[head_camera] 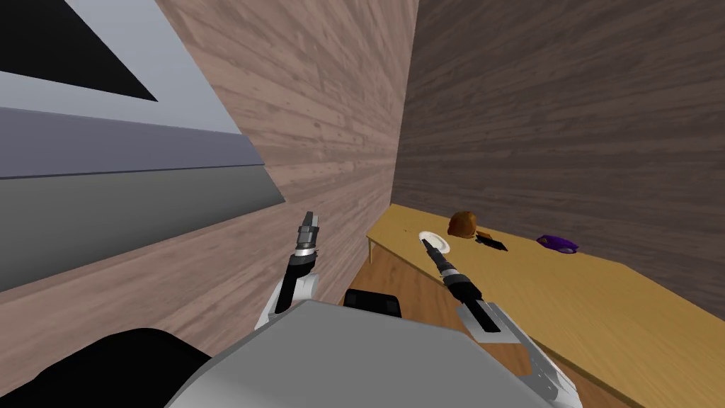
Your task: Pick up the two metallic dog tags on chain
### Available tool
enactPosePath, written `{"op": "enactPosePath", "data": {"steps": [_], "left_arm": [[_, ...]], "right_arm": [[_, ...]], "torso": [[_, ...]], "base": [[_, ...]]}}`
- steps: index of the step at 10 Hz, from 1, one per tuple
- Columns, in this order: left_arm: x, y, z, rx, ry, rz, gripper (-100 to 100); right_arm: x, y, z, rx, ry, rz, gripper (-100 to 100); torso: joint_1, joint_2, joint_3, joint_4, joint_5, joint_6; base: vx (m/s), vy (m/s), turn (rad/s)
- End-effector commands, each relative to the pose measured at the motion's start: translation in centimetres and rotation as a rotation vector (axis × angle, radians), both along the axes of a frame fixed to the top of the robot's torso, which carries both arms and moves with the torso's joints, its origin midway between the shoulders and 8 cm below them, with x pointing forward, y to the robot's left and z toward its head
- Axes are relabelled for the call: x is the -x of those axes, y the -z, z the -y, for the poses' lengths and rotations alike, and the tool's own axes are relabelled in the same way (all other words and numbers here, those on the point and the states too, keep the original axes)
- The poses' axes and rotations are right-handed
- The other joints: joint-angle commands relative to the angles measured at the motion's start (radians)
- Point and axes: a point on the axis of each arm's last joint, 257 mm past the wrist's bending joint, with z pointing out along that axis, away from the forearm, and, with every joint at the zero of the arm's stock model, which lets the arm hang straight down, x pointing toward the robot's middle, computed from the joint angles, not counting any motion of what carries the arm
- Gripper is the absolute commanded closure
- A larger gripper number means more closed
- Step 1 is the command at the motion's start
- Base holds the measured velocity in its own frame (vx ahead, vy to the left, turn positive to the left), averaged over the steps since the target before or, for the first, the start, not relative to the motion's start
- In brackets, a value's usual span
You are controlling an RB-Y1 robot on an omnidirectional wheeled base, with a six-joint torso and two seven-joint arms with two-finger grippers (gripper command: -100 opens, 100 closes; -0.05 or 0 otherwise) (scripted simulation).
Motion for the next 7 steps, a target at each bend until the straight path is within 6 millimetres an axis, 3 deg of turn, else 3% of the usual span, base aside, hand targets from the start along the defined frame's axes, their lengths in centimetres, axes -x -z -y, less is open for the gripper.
{"op": "enactPosePath", "data": {"steps": [1, 4, 7], "left_arm": [[0.0, 0.0, 0.0, 0.0, 0.0, 0.0, 0], [0.0, 0.0, 0.0, 0.0, 0.001, 0.0, 0], [0.0, 0.0, 0.0, 0.0, 0.001, 0.0, 0]], "right_arm": [[0.2, 2.4, 1.4, 0.076, 0.002, -0.065, -100], [1.3, 7.7, 5.0, 0.207, 0.026, -0.208, -100], [2.2, 10.2, 6.9, 0.293, 0.032, -0.278, -100]], "torso": [[0.0, 0.0, 0.0, 0.0, 0.0, 0.0], [0.001, 0.0, 0.0, 0.0, 0.0, 0.0], [0.002, -0.002, -0.001, 0.0, 0.001, -0.001]], "base": [[-0.043, -0.016, 0.353], [-0.043, -0.018, 0.294], [-0.018, -0.01, 0.205]]}}
